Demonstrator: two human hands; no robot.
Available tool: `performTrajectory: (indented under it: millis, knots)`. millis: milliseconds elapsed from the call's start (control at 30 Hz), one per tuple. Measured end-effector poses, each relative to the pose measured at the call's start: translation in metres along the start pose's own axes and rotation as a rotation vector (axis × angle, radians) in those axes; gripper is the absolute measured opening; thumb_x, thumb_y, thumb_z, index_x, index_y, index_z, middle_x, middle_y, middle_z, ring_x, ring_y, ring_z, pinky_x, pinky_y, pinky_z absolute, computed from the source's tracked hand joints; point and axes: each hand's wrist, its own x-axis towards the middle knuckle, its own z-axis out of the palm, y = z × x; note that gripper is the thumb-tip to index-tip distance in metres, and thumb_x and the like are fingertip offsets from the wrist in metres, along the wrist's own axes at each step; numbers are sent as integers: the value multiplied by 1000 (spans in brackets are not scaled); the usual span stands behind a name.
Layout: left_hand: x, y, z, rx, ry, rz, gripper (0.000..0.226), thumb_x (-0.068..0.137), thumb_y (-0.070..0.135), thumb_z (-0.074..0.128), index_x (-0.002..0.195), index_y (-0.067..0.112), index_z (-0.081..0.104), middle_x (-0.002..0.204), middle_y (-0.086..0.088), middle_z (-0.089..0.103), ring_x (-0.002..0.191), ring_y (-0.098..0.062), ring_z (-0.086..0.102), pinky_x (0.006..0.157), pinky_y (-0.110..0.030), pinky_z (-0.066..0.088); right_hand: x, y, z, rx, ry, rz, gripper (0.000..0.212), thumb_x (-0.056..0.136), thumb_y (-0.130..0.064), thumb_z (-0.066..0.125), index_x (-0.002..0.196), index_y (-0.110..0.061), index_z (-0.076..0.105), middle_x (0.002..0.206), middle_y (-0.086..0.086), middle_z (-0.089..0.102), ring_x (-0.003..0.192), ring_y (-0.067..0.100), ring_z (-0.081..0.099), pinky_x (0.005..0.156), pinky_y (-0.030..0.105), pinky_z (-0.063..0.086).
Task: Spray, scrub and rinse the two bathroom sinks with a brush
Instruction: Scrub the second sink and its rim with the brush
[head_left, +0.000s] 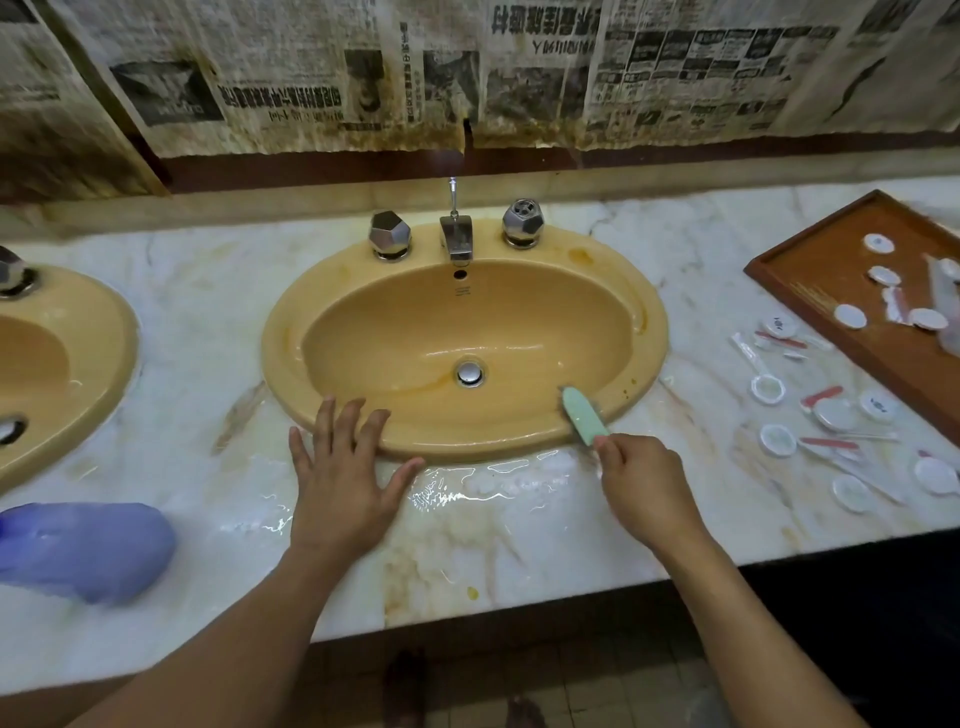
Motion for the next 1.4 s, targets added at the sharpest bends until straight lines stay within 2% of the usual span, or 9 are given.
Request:
performTrajectory:
  millis: [100, 233, 367, 567, 800, 1000, 1167, 1300, 1400]
  knots:
    - [1, 0, 2, 2, 3, 4, 73, 93, 76, 34, 146, 27, 45, 158, 1, 33, 158, -24, 4, 123, -64, 9, 0, -3, -1, 39, 44, 31, 40, 109, -26, 43, 74, -14, 60, 75, 5, 64, 75, 28, 56, 56, 35, 31]
    - [1, -1, 0, 7, 9, 9, 72, 93, 76, 33, 145, 28, 44, 157, 1, 34, 158, -24, 5, 123, -64, 8, -24, -39, 53, 55, -114, -104, 42, 110, -30, 39, 97, -5, 69, 91, 13, 70, 81, 30, 61, 65, 32, 37]
    - [1, 0, 1, 5, 20, 18, 71, 94, 75, 33, 146, 27, 45, 157, 1, 35, 158, -24, 6, 123, -66, 7, -22, -33, 49, 9, -90, -144, 43, 110, -32, 37, 101, -6, 70, 94, 13, 71, 82, 29, 60, 67, 34, 38]
    - [-1, 0, 1, 35, 30, 55, 69, 96, 72, 32, 147, 27, 46, 156, 3, 39, 157, -27, 11, 122, -67, 9, 19, 20, -7, 5, 85, 28, 40, 109, -32, 42, 82, -16, 66, 72, 0, 62, 74, 24, 59, 53, 25, 33]
    - [1, -3, 4, 17, 47, 62, 71, 95, 74, 34, 145, 26, 48, 152, 0, 42, 155, -30, 15, 122, -63, 12, -14, -4, 34, -38, -38, -172, 39, 109, -34, 42, 87, -15, 67, 71, -3, 60, 65, 10, 54, 55, 31, 35]
    - [2, -4, 5, 13, 51, 66, 69, 94, 72, 41, 143, 26, 49, 151, 0, 44, 154, -30, 17, 122, -63, 15, 12, 12, 7, -36, 122, 25, 43, 109, -32, 40, 87, -10, 69, 74, 6, 61, 75, 28, 54, 59, 34, 33]
    - [2, -4, 4, 3, 41, 51, 69, 93, 74, 41, 143, 27, 48, 152, 1, 42, 155, -28, 15, 123, -61, 13, -31, -36, 72, 7, -81, -106, 44, 109, -39, 35, 104, -10, 67, 89, 11, 68, 83, 32, 64, 65, 35, 45]
    - [2, -4, 3, -3, 63, 57, 70, 91, 75, 42, 141, 27, 51, 151, 1, 44, 154, -28, 18, 122, -61, 17, -40, -63, 92, -70, -108, -167, 45, 109, -43, 31, 111, -11, 62, 102, 11, 66, 96, 33, 62, 68, 35, 36]
    - [2, -4, 3, -20, 63, 51, 70, 90, 75, 44, 141, 28, 50, 151, 2, 43, 154, -28, 17, 122, -60, 16, -34, -42, 77, -75, -65, -192, 45, 109, -42, 31, 108, -13, 65, 93, 8, 67, 85, 29, 61, 61, 35, 34]
